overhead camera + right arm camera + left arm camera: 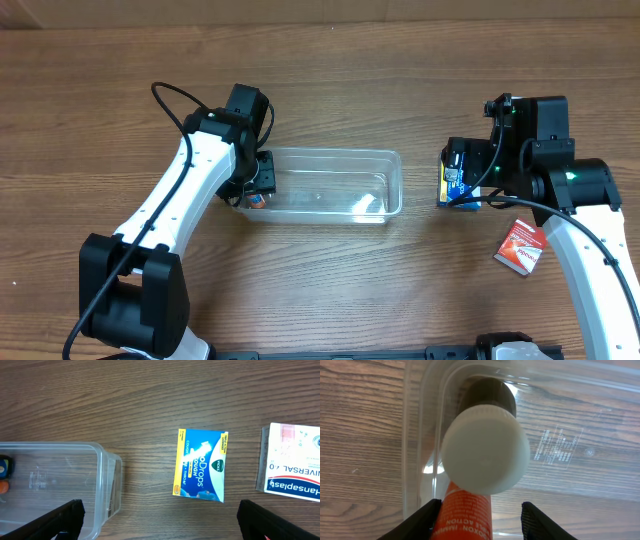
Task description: Pack container
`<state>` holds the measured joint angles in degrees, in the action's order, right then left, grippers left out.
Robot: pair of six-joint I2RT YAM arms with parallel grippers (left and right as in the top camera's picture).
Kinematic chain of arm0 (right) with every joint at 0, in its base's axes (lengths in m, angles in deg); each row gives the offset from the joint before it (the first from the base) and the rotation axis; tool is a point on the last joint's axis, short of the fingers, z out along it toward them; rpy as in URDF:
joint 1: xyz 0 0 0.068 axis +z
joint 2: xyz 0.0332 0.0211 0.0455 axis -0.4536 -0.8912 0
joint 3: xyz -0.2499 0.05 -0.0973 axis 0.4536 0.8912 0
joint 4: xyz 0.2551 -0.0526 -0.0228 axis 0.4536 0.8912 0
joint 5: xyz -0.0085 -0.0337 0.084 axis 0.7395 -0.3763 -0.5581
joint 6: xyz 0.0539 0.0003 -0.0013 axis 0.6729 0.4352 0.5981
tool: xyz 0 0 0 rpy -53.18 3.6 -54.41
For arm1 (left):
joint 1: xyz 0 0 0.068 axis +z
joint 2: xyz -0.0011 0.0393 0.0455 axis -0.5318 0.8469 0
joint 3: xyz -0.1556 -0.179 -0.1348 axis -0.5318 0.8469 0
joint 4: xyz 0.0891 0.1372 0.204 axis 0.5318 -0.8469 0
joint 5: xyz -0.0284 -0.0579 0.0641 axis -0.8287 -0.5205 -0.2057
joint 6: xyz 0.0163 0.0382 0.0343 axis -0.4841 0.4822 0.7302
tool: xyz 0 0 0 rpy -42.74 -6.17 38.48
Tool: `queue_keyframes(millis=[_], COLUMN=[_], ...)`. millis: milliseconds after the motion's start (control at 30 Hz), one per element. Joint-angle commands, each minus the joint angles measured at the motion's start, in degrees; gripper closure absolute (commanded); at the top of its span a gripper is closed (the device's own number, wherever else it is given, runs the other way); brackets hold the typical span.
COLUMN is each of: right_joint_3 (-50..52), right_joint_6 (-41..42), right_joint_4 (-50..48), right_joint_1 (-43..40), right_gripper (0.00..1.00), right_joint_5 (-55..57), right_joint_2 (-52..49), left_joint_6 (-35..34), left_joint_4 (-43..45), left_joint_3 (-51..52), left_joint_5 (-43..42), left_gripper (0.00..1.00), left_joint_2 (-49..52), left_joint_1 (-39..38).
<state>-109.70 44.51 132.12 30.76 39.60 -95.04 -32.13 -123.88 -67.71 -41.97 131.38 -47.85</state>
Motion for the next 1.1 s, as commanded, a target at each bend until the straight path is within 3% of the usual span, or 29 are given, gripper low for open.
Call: queue_keyframes(millis=[0,333,400,433,467,733,900,1067], right_joint_3=[-1.7,-1.7,-1.7,-1.7,-1.7,-1.7,-3.3,-8.8], right_joint_6=[-0.2,-0.2,-0.2,-0.2,-0.2,0.0,4.2,3.7], right_joint_4=[-0.2,-0.2,-0.2,-0.2,-0.2,0.3,0.3,0.3], right_joint_1=[0.2,0.2,0.2,0.2,0.2,0.2,-0.5,-3.5], right_gripper=[0.0,0.0,0.0,0.0,0.0,0.0,0.0,0.0], right_joint_5=[-0.1,-0.1,-0.1,-0.1,-0.1,0.0,9.8,10.3], right_joint_2=[0.5,0.5,0.5,0.5,0.5,0.5,0.5,-0.6], left_joint_6=[0.1,1.8,2.4,2.4,2.3,0.9,1.7,1.3], left_joint_4=[-0.1,-5.2,-7.3,-8.6,-9.9,-15.0,-14.9,-13.9], left_joint_3=[-0.5,-11.3,-14.7,-16.3,-17.9,-28.2,-29.0,-29.0], left_joint_5=[0.6,0.8,1.4,2.8,4.7,9.6,9.7,9.3], left_gripper=[0.44,0.43,0.29,0.07,0.0,0.0,0.0,0.0], left_joint_2=[0.5,0.5,0.5,0.5,0.5,-0.4,-5.3,-11.8], left_joint_1=[-0.1,-0.1,0.0,0.0,0.0,1.9,5.0,11.9])
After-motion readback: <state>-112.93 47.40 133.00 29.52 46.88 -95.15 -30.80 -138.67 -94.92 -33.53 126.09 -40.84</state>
